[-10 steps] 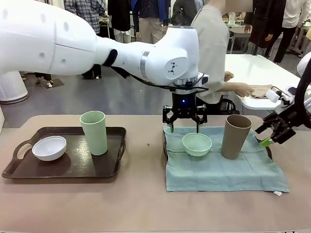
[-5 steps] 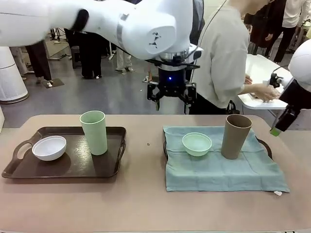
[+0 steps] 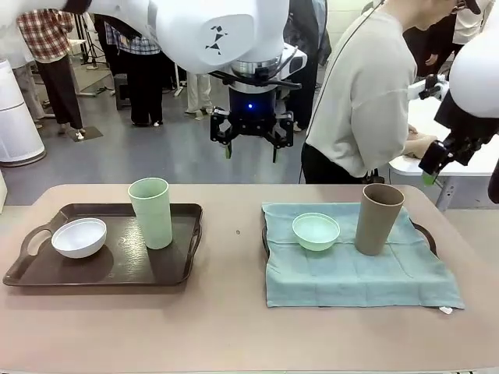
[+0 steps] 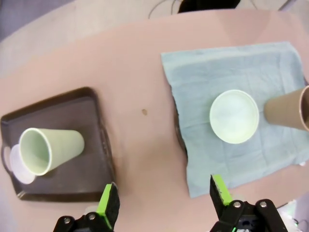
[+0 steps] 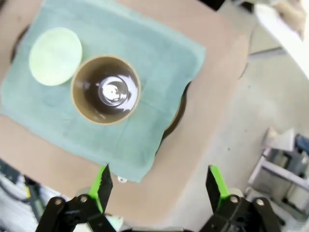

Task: Set up a tray with a mat and arrange the tableware.
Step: Place the Picnic Bowl and Reusable plastic cup back onto the Handle tray in front of the human's position.

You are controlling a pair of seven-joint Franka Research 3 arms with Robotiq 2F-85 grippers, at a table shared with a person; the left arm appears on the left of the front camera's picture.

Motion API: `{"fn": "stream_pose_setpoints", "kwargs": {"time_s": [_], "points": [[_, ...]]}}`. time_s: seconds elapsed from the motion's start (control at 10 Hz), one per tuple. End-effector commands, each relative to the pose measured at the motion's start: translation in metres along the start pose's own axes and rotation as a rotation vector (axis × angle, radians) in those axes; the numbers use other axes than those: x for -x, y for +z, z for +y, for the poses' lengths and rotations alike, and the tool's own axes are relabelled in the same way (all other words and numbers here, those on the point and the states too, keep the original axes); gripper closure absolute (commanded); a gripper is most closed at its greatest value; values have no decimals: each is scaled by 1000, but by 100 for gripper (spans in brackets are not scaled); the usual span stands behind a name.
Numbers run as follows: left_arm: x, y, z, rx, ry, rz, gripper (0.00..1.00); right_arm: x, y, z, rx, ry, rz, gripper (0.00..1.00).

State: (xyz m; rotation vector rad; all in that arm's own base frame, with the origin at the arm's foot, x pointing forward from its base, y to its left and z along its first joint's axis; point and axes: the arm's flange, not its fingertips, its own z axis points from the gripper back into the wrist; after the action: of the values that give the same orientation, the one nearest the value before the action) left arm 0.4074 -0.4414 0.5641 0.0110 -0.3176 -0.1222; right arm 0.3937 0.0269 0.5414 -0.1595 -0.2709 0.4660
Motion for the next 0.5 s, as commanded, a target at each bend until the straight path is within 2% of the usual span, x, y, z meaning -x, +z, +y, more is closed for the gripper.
{"fn": "stream_pose_setpoints", "kwargs": {"time_s": [0.0, 0.1, 0.2, 0.4], "points": [[13, 3, 14, -27, 52, -12, 2, -6, 19, 1, -20, -117, -5, 0], [15, 2, 21, -12, 52, -8, 2, -5, 23, -6, -88, -112, -39, 0], [1, 3, 5, -7, 19, -2, 2, -4, 12, -1, -2, -56, -1, 0], [1, 3, 5, -7, 19, -2, 2, -4, 12, -1, -2, -56, -1, 0]]}}
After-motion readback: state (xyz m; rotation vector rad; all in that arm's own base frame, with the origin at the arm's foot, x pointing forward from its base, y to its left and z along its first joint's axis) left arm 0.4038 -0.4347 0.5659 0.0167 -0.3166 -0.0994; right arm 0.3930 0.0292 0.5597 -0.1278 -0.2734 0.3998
